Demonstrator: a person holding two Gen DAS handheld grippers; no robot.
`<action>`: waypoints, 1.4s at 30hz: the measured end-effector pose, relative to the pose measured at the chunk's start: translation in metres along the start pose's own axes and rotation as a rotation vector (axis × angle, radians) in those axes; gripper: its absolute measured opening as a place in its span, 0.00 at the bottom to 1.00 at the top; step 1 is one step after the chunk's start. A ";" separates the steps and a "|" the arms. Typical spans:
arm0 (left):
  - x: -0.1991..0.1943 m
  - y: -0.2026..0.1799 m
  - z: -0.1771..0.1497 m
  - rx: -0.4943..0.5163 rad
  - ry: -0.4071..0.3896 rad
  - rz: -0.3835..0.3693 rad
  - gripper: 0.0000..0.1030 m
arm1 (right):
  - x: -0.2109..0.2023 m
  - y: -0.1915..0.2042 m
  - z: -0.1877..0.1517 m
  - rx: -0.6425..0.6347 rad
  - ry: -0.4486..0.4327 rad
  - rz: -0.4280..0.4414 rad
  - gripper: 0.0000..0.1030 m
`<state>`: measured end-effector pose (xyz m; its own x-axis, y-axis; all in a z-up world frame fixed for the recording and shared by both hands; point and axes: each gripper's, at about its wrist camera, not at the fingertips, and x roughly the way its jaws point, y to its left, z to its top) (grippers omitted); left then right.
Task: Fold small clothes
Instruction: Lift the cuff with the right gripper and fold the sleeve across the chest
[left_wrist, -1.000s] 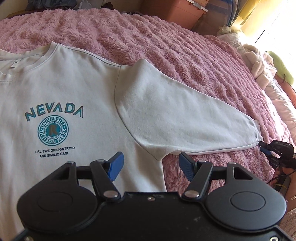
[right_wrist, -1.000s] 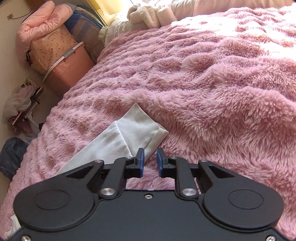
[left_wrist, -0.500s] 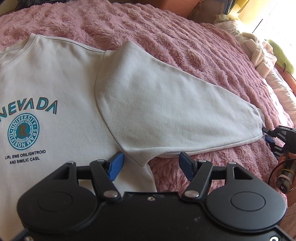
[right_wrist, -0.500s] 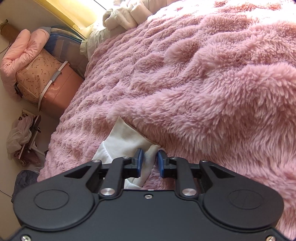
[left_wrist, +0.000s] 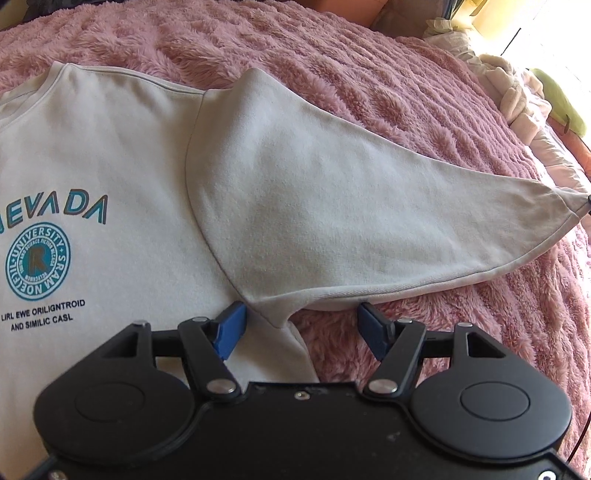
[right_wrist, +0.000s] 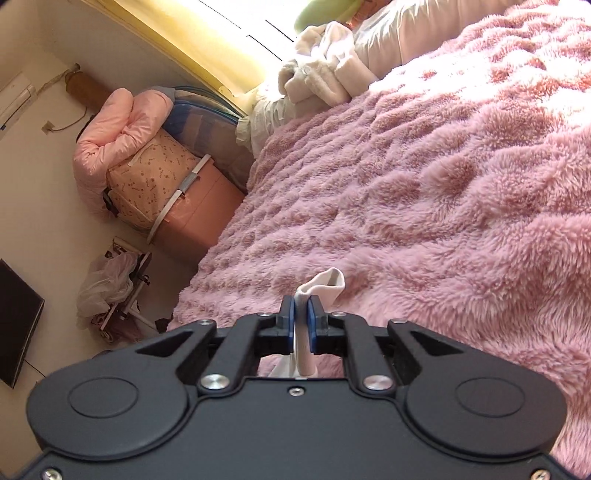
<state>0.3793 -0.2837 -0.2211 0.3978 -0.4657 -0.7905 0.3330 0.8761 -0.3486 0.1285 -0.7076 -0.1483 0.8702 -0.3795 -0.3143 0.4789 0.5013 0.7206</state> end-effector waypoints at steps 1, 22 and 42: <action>-0.001 0.001 0.001 -0.009 0.000 -0.008 0.68 | -0.004 0.009 0.002 -0.011 -0.008 0.018 0.08; -0.261 0.208 -0.099 -0.337 -0.235 0.134 0.68 | -0.060 0.305 -0.210 -0.234 0.385 0.641 0.08; -0.363 0.320 -0.191 -0.565 -0.360 0.284 0.68 | -0.069 0.350 -0.544 -0.427 0.951 0.657 0.09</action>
<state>0.1780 0.1894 -0.1426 0.6925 -0.1373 -0.7083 -0.2791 0.8544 -0.4384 0.2985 -0.0830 -0.2107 0.6128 0.6680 -0.4221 -0.2373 0.6651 0.7080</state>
